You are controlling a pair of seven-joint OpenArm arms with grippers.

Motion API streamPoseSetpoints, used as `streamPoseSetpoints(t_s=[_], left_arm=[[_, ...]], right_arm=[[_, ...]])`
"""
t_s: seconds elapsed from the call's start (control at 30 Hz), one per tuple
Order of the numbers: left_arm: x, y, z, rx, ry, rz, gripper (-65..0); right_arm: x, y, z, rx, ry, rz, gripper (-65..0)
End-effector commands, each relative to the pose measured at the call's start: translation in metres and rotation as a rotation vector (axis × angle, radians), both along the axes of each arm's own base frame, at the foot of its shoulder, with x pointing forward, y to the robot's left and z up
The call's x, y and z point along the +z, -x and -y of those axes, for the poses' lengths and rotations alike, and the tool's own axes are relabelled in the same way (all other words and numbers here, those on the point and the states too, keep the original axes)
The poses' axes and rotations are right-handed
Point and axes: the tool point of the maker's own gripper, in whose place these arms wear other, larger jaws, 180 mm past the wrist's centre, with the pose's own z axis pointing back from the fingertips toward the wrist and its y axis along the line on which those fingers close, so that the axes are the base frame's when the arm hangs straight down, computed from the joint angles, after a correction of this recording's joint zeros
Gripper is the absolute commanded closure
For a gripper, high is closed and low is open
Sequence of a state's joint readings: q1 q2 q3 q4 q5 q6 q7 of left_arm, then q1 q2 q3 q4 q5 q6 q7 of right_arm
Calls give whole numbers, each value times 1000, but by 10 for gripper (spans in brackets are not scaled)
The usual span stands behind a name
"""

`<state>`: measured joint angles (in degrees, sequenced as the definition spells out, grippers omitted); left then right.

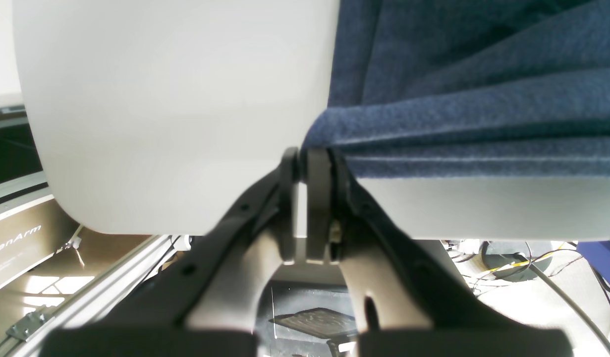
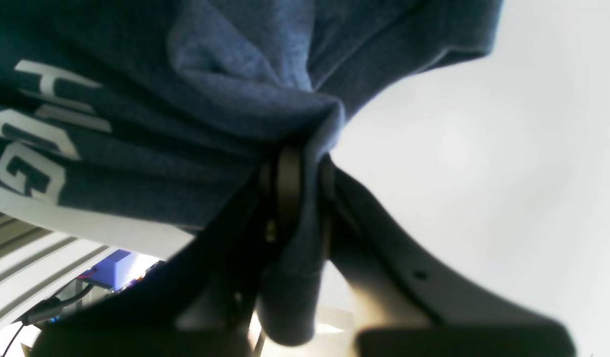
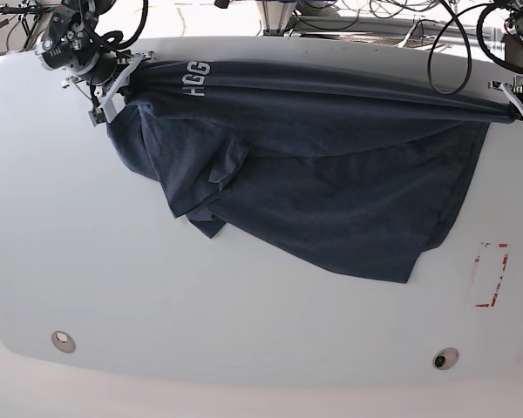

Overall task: Fold the T-shirt properly
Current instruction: 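Open the left gripper and move it along the shirt edge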

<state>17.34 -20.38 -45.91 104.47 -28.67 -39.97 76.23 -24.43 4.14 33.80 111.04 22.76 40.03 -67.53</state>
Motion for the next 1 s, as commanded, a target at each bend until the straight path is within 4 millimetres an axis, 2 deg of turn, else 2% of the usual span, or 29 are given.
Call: streamPoseSetpoints(t_s=[0.0, 0.17, 0.37, 0.47, 0.53, 0.8, 0.87, 0.97], left_arm=[[11, -4, -9, -5, -40, 17, -10], [11, -4, -9, -5, -40, 17, -10], [12, -3, -10, -6, -43, 16, -11], [12, -3, -9, -8, -42, 14, -17], [9, -5, -5, -22, -36, 8, -44], [7, -4, -3, -46, -44, -26, -371], [5, -1, -3, -42, -45, -45, -399], [6, 1, -5, -32, -49, -61, -393]], right_arm=[[7, -6, 5, 2, 20, 28, -106], [7, -6, 5, 2, 19, 28, -268], [9, -12, 5, 3, 17, 43, -244], [10, -13, 5, 3, 20, 45, -266], [10, -13, 4, 3, 14, 49, -285], [7, -12, -6, -12, -11, 47, -300], [7, -13, -7, -12, -13, 49, -300], [8, -17, -7, -13, -15, 58, -300]])
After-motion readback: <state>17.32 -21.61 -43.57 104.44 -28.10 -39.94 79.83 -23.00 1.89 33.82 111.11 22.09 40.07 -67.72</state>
